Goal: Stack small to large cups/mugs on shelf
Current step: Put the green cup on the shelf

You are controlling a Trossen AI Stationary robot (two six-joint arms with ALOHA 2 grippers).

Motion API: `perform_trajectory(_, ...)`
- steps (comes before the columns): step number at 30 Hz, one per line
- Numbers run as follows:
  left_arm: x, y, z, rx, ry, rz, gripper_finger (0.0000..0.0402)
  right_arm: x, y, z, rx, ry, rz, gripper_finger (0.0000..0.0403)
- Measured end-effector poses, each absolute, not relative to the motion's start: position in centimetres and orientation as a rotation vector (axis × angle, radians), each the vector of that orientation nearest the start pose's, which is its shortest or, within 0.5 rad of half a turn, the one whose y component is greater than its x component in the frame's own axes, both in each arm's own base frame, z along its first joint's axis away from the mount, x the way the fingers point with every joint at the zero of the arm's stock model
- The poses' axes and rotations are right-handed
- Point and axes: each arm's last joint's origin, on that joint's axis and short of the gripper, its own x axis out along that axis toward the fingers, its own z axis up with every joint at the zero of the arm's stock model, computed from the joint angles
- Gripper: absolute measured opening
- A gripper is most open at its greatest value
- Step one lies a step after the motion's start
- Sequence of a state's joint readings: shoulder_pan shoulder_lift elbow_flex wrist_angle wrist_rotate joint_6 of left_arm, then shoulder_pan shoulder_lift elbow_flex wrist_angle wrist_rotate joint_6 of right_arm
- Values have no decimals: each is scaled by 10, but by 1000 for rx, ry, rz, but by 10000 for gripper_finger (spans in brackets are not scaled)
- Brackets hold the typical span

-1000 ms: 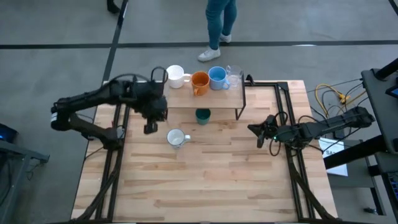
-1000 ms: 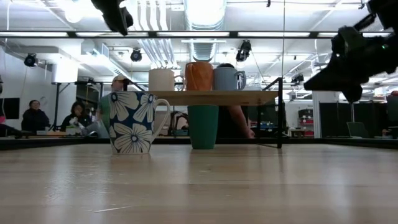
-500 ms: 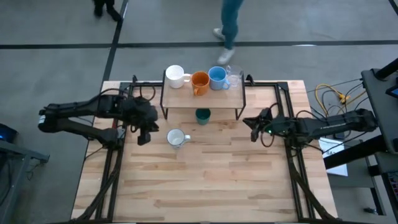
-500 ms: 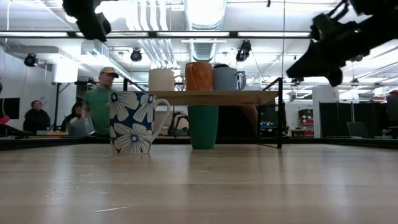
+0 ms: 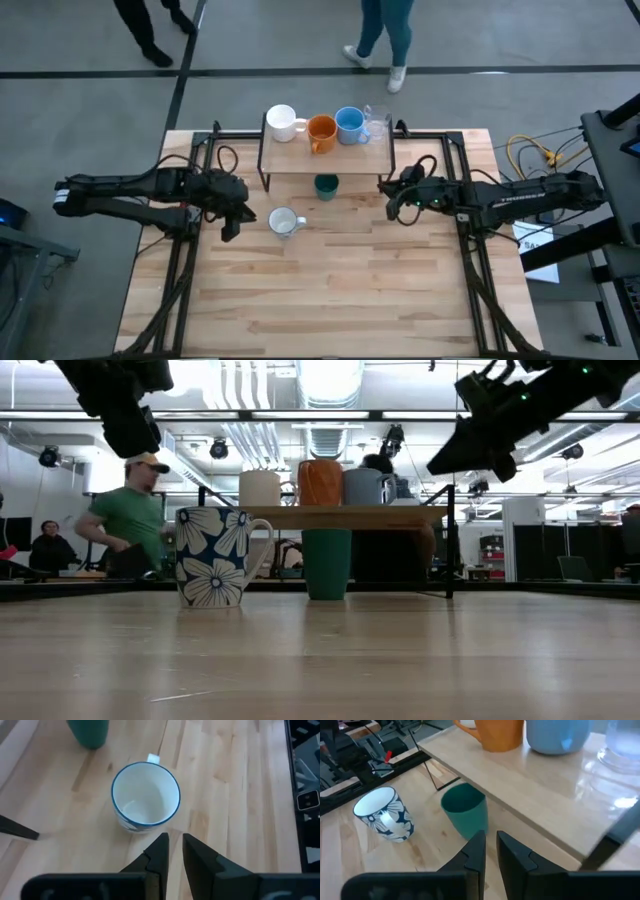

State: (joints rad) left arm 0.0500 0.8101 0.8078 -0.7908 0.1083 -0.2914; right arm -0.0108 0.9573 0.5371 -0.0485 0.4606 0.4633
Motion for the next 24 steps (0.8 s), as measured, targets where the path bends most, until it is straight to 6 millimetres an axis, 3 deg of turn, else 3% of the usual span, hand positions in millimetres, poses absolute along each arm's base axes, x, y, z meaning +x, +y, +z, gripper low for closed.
perform_trajectory(24,90,3,288,-316,760,142,40,216,-17,250,329,312,-561,41)
